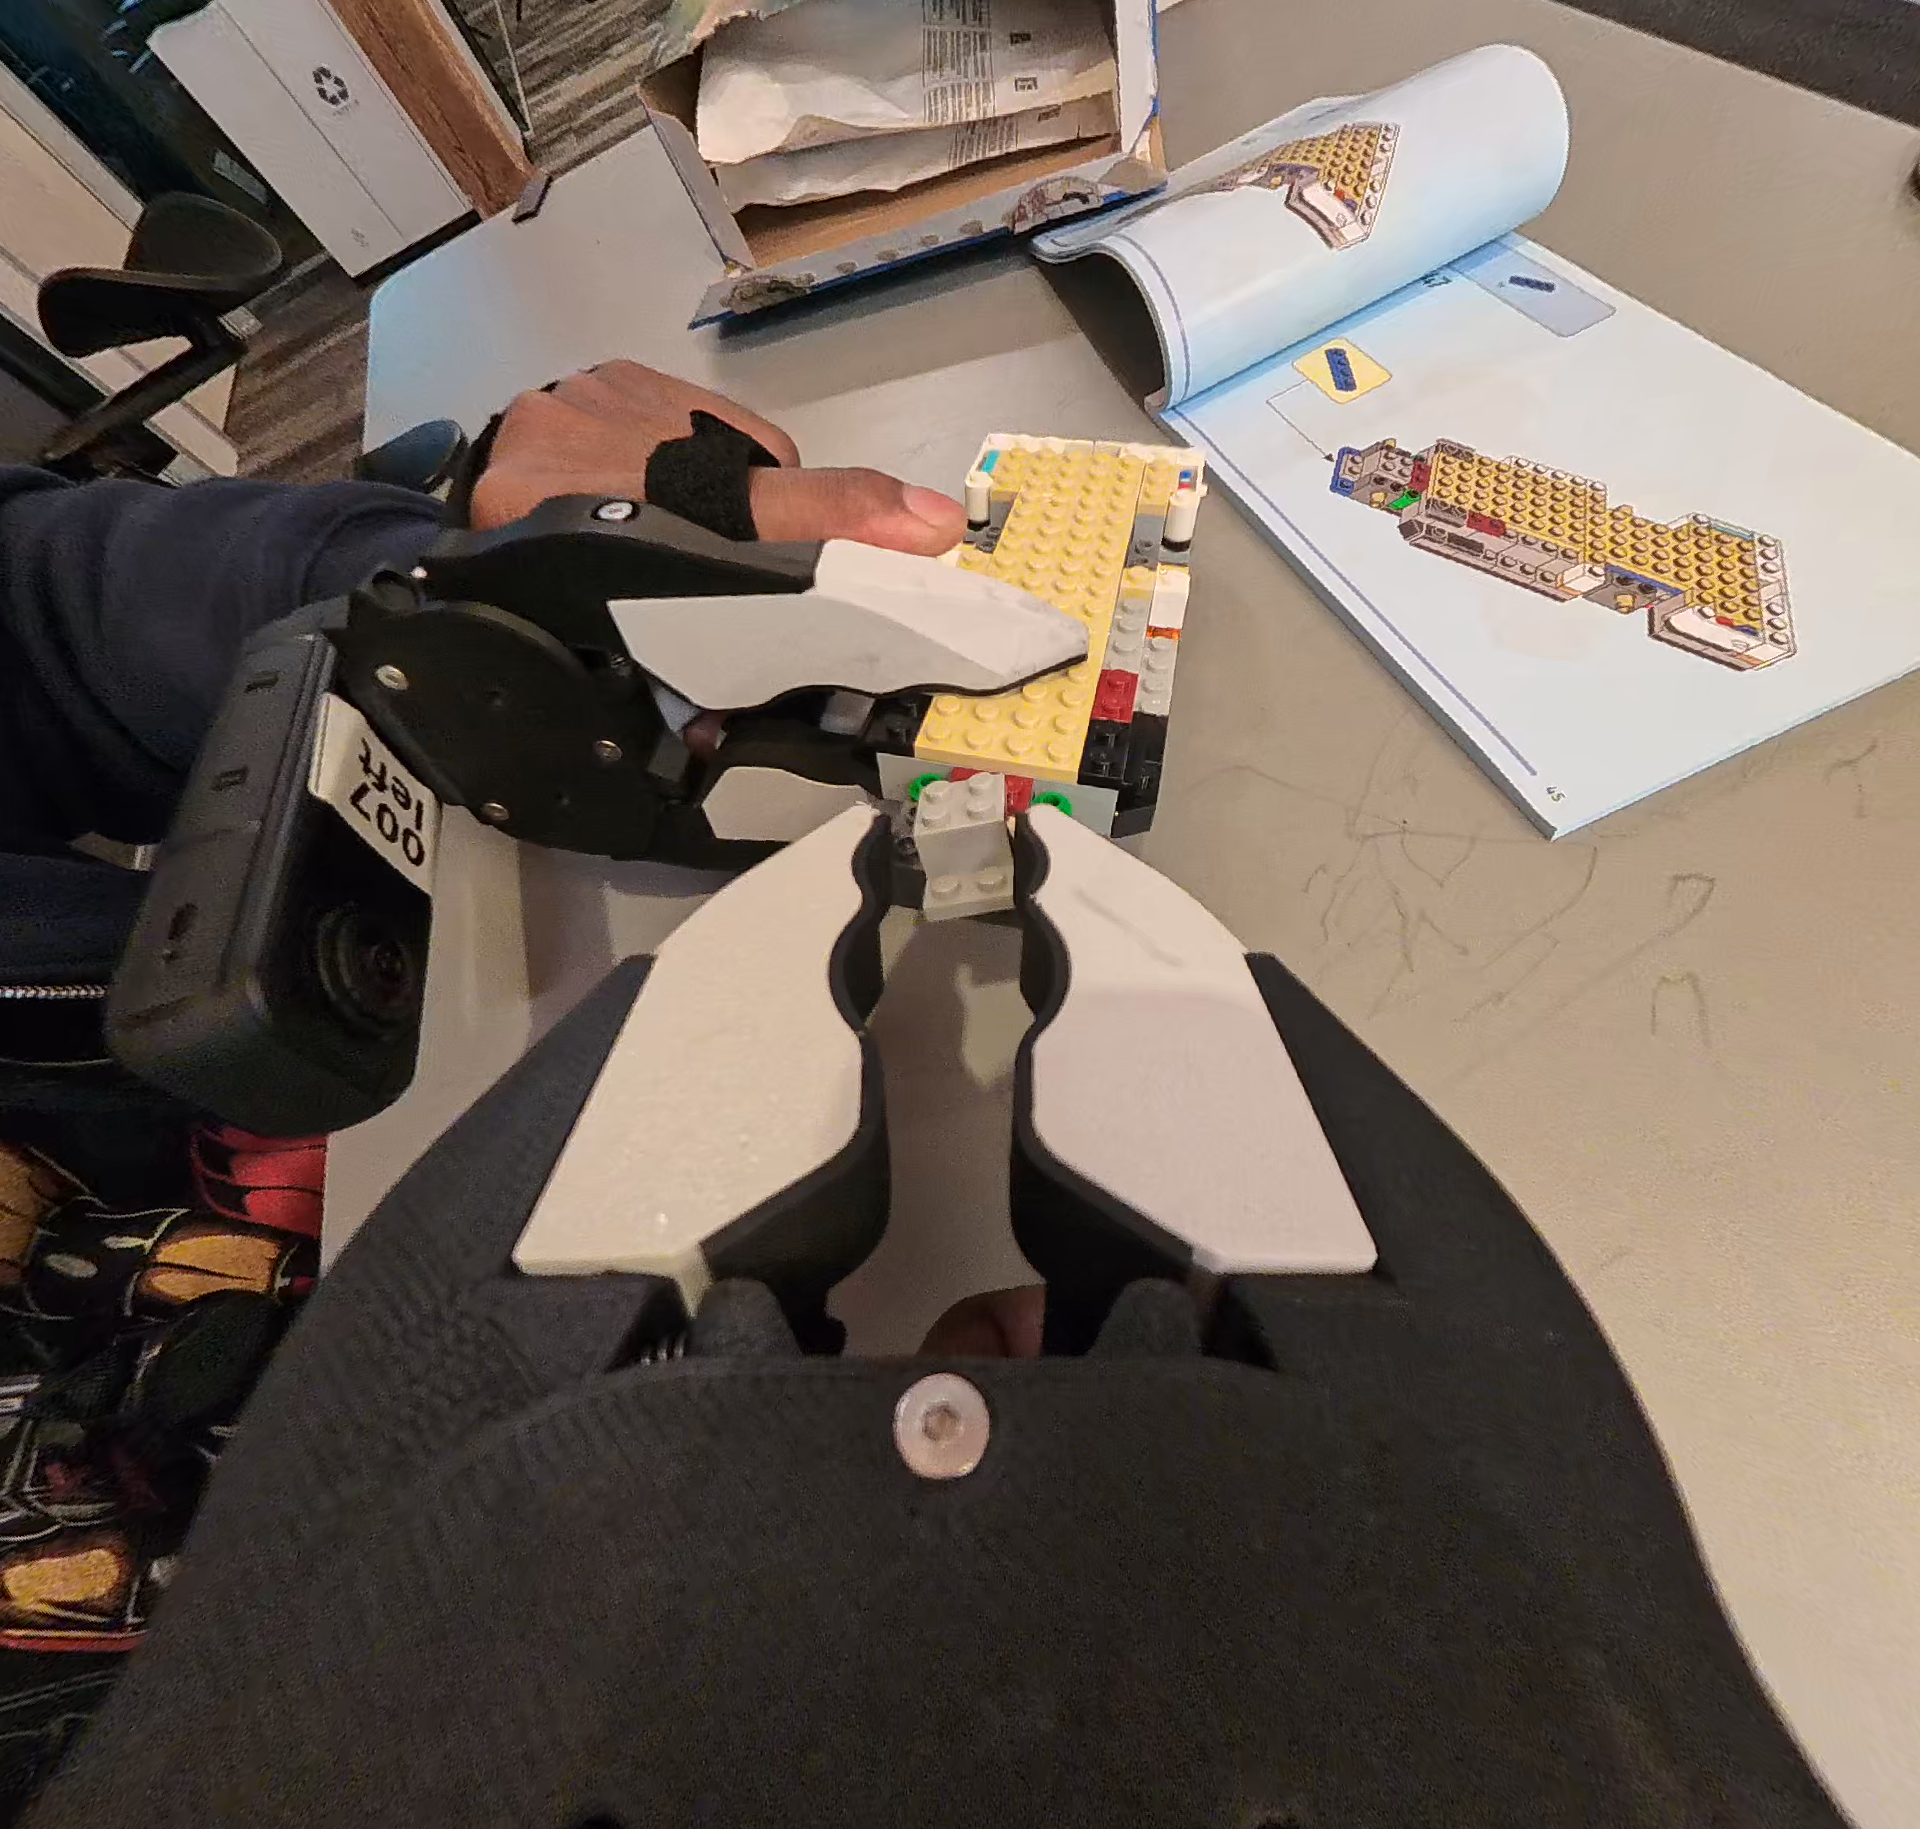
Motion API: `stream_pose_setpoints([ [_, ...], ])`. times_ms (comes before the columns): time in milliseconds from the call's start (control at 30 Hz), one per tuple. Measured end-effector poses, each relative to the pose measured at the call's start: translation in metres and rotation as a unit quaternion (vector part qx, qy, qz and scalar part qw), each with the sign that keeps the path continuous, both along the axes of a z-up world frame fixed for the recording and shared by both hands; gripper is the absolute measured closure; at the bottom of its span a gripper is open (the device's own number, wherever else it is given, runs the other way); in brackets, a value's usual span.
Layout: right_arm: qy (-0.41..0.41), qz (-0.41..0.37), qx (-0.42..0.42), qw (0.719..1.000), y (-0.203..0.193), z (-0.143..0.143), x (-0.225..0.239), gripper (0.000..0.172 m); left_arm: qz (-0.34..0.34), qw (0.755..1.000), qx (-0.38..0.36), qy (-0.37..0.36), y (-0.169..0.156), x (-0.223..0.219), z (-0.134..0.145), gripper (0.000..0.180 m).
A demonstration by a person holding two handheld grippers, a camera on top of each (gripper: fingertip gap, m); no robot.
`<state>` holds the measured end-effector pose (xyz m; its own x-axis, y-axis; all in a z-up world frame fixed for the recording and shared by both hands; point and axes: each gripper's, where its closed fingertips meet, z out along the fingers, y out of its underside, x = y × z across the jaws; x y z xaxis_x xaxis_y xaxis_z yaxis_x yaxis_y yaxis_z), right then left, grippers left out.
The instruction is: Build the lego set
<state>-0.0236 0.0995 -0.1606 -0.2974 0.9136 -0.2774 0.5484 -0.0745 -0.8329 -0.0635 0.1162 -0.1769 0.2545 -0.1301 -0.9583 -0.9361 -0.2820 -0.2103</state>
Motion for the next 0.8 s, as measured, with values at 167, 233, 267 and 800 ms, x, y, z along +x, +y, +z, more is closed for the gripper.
stream_pose_setpoints([
  [167, 0.011, 0.003, 0.003, 1.0, -0.001, 0.002, -0.002, 0.146, -0.001, 1.0, -0.001, -0.015, 0.001, -0.001, -0.001, 0.157],
  [233, 0.01, 0.004, 0.007, 1.0, -0.001, 0.0, -0.002, 0.143, -0.001, 1.0, 0.001, -0.014, 0.001, -0.001, 0.0, 0.157],
  [267, 0.011, 0.005, 0.008, 1.0, 0.0, 0.0, -0.003, 0.142, -0.002, 1.0, 0.002, -0.014, 0.001, 0.0, 0.0, 0.157],
  [800, 0.222, 0.096, 0.509, 0.826, 0.019, 0.016, 0.012, 0.136, 0.0, 1.0, 0.001, -0.024, 0.003, -0.004, 0.001, 0.157],
])
